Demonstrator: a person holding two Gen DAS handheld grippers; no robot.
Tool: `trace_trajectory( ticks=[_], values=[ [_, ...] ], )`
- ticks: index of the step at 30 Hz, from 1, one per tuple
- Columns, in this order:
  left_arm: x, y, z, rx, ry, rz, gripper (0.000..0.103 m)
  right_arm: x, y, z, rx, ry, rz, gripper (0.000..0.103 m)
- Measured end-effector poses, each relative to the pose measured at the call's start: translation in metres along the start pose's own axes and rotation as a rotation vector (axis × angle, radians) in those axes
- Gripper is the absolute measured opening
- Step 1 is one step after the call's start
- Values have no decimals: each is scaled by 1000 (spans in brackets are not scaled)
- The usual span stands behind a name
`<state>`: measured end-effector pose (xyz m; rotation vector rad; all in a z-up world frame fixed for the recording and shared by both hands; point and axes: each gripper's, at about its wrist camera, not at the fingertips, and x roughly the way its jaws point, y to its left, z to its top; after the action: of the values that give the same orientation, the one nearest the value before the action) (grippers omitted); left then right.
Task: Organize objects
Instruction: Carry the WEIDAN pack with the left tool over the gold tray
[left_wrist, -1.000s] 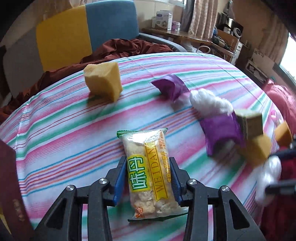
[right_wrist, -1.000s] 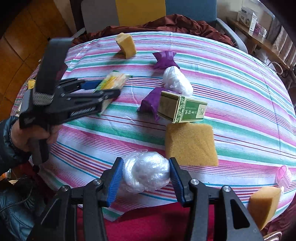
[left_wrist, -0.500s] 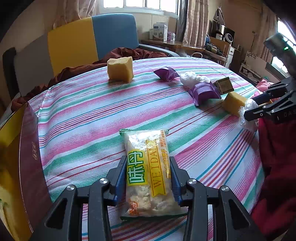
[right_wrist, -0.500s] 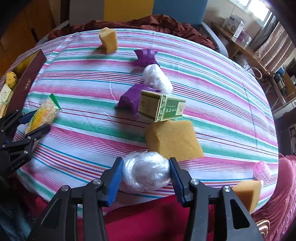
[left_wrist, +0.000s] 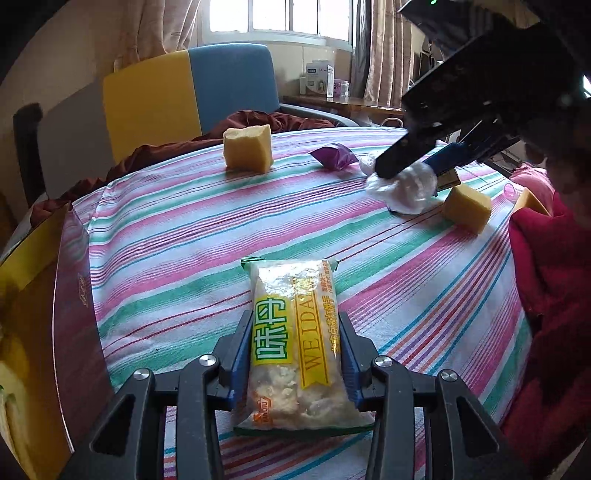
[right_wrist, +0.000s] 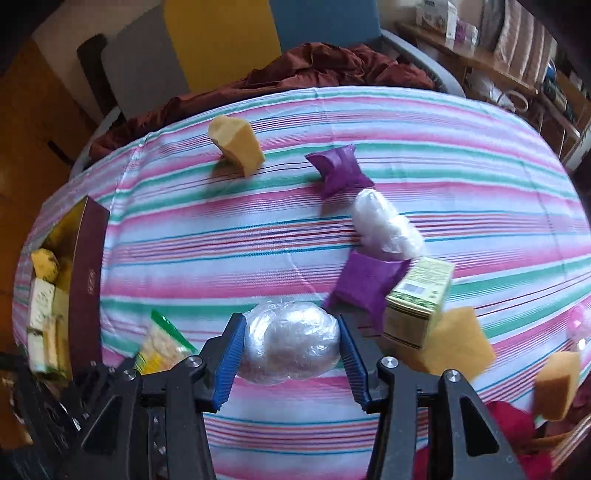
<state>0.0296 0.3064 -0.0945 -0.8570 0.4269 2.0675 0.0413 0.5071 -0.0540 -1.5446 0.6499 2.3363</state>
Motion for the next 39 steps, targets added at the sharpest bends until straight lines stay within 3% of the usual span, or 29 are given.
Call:
trace_trajectory(
  ticks=[6,19,25,39],
  values=[
    [1,-2,-2,6,-25,5,43,22,8,1,9,-46,-34,50],
    [1,-2,-3,-13,-34,-1,43,35,12,1,-20,2,-58,51],
    [-3,6,2,-104,6,-23,42,36,13,1,-17,0,-59,51],
    [-41,2,15,-101,-28,25,41,38,15,-2,-24,15,-62,51]
  ],
)
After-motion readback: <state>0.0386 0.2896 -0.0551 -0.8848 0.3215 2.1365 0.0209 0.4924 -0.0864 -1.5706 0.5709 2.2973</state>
